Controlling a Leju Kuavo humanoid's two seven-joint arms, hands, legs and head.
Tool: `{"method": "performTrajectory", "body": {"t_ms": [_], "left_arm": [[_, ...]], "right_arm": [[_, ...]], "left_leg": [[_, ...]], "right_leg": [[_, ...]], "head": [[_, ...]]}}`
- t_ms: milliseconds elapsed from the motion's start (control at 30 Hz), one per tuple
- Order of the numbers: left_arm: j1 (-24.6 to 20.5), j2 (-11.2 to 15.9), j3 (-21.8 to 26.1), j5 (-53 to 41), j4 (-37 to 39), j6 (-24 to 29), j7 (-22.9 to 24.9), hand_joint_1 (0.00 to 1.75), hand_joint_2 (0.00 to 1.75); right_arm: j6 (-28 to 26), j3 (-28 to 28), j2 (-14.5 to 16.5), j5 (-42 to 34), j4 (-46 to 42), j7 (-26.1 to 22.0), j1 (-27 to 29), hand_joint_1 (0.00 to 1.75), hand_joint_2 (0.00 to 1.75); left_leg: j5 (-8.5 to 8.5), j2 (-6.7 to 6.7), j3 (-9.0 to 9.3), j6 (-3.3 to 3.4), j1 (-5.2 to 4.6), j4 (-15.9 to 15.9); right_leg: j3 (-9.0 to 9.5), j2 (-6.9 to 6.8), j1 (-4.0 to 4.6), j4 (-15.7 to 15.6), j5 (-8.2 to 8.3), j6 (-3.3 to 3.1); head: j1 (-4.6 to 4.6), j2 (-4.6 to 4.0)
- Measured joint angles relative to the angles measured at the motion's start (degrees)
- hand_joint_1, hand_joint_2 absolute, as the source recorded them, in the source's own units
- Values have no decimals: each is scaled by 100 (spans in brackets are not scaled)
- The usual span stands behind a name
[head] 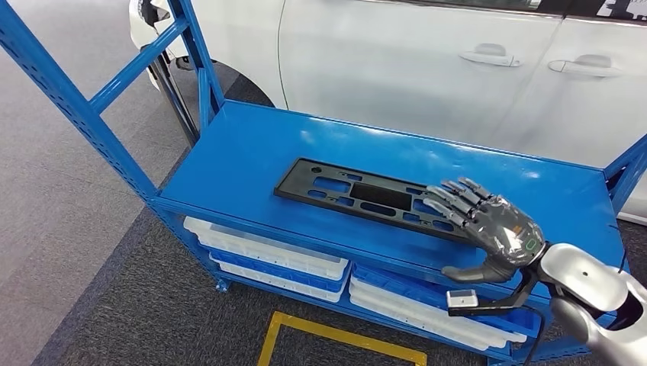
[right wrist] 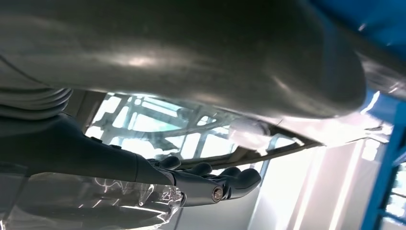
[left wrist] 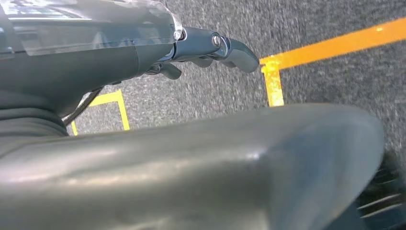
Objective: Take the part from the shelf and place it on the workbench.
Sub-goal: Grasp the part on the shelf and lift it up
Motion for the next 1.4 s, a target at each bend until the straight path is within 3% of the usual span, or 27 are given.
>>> {"method": "performTrajectory", "body": {"t_ms": [33, 67, 100, 167, 233, 367, 400, 467, 533, 567, 600, 633, 700, 767, 867, 933, 1033, 1067, 1100, 1133, 1200, 1267, 1400], "left_arm": [[1, -3, -13, -8, 0, -5, 7, 0, 0], [2, -7, -28, -14, 1, -8, 11, 0, 0], [-3, -9, -48, -25, 1, -10, 14, 0, 0], [-36, -9, -86, -46, 0, -13, 16, 0, 0], [-81, -10, -113, -57, -1, -13, 24, 0, 0], [-115, -21, -125, -39, -2, -9, 37, 0, 0], [-120, -27, -125, -26, -2, -5, 39, 0, 0], [-129, -41, -124, 0, -2, 3, 39, 0, 0], [-115, -46, -123, 22, -2, 7, 39, 0, 0], [-101, -47, -122, 31, -2, 7, 39, 0, 0], [-89, -49, -122, 38, -2, 7, 39, 0, 0], [-81, -52, -122, 42, -2, 7, 39, 0, 0], [-77, -61, -122, 44, -2, 7, 38, 0, 0], [-76, -64, -122, 48, -2, 10, 34, 0, 0], [-69, -63, -122, 51, -2, 17, 19, 0, 0], [-71, -62, -122, 52, -2, 17, 5, 0, 0], [-66, -62, -122, 52, -2, 17, -7, 0, 0], [-59, -62, -122, 52, -2, 17, -7, 0, 0], [-52, -62, -122, 54, -2, 19, -7, 0, 0], [-48, -62, -122, 55, -2, 20, -7, 0, 0], [-52, -62, -122, 56, -2, 23, -7, 0, 0], [-65, -62, -124, 56, -2, 25, -9, 0, 0], [-67, -62, -125, 56, -2, 25, -12, 0, 0]], "right_arm": [[-4, 16, 65, 69, -7, -13, 79, 0, 0], [-5, 43, 147, 128, 1, -32, 128, 0, 0], [-4, 75, 240, 175, 19, -50, 149, 0, 0], [4, 147, 440, 239, 91, -80, 128, 0, 0], [17, 238, 634, 265, 226, -101, 25, 0, 0], [56, 479, 1029, 264, 670, -185, -325, 0, 0], [67, 538, 1119, 262, 798, -204, -429, 0, 0], [93, 666, 1305, 259, 1068, -228, -626, 0, 0], [116, 789, 1466, 257, 1311, -249, -761, 0, 0], [121, 844, 1535, 257, 1412, -261, -807, 0, 0], [123, 898, 1601, 256, 1510, -273, -857, 0, 0], [124, 946, 1662, 255, 1598, -279, -920, 0, 0], [128, 1023, 1764, 251, 1749, -281, -1071, 0, 0], [134, 1086, 1852, 245, 1881, -282, -1196, 0, 0], [133, 1190, 1981, 244, 2093, -284, -1322, 0, 0], [128, 1255, 2067, 243, 2238, -278, -1437, 0, 0], [119, 1344, 2209, 232, 2483, -244, -1576, 0, 0], [103, 1372, 2252, 230, 2566, -222, -1601, 0, 0], [77, 1400, 2292, 232, 2649, -196, -1629, 0, 0], [45, 1427, 2332, 238, 2733, -169, -1667, 0, 0], [0, 1476, 2417, 252, 2903, -122, -1778, 0, 0], [-9, 1512, 2486, 258, 3066, -96, -1896, 0, 0], [-33, 1582, 2599, 264, 3395, -58, -2086, 0, 0]], "left_leg": [[-91, 4, -139, -1, 1, 295], [-61, 5, -179, 6, 0, 376], [80, 5, -103, 23, -1, 217], [487, 6, 290, 92, -15, -597], [698, 14, 571, 142, -41, -1216], [769, 25, 618, 211, -48, -1386], [803, 30, 628, 242, -34, -1424], [853, 38, 634, 284, -19, -1474], [862, 40, 618, 297, -22, -1471], [860, 39, 614, 295, -24, -1461], [856, 36, 612, 290, -24, -1446], [845, 33, 612, 281, -24, -1425], [812, 27, 600, 245, -31, -1372], [789, 21, 569, 194, -46, -1332], [776, 20, 550, 112, -44, -1322], [618, 20, 458, 54, -34, -1099], [91, 21, -54, -20, 0, -3], [9, 21, -202, -33, 7, 292], [40, 21, -256, -37, 11, 380], [181, 22, -193, -32, 13, 226], [588, 22, 175, 4, 13, -573], [803, 18, 464, 56, -4, -1196], [860, 15, 507, 178, -10, -1353]], "right_leg": [[-1, -2, 6, 1, -2, -4], [1, 1, 12, 1, -2, -6], [8, 8, 19, 2, -3, -7], [28, 20, 31, 2, -3, -4], [28, 30, 46, 5, 7, 27], [15, 38, 40, -14, 34, 155], [-21, 34, 38, 66, -30, 179], [-250, 25, 27, 581, -339, 217], [-608, 22, 23, 1366, -685, 254], [-716, 21, 19, 1603, -733, 267], [-719, 20, 13, 1615, -666, 273], [-602, 18, 5, 1374, -493, 272], [-210, 9, 1, 570, -122, 245], [-5, 11, 25, 96, 4, 182], [-3, 19, 33, 27, 5, 84], [8, 12, 6, -3, 24, 11], [6, 2, 9, -14, 29, -43], [5, 0, 13, -13, 29, -45], [6, 0, 15, -11, 29, -45], [11, 3, 16, -10, 28, -43], [24, 10, 17, -5, 23, -28], [19, 16, 35, 6, 23, 23], [-8, 19, 44, 9, 21, 160]], "head": [[0, 0], [0, 0], [0, 0], [0, 0], [-1, 0], [0, 0], [0, 0], [0, 0], [0, 0], [0, 0], [0, 0], [0, 0], [0, 0], [-1, 0], [-1, 0], [0, 0], [0, 0], [0, 0], [0, 0], [0, 0], [0, 0], [0, 0], [-1, 0]]}}
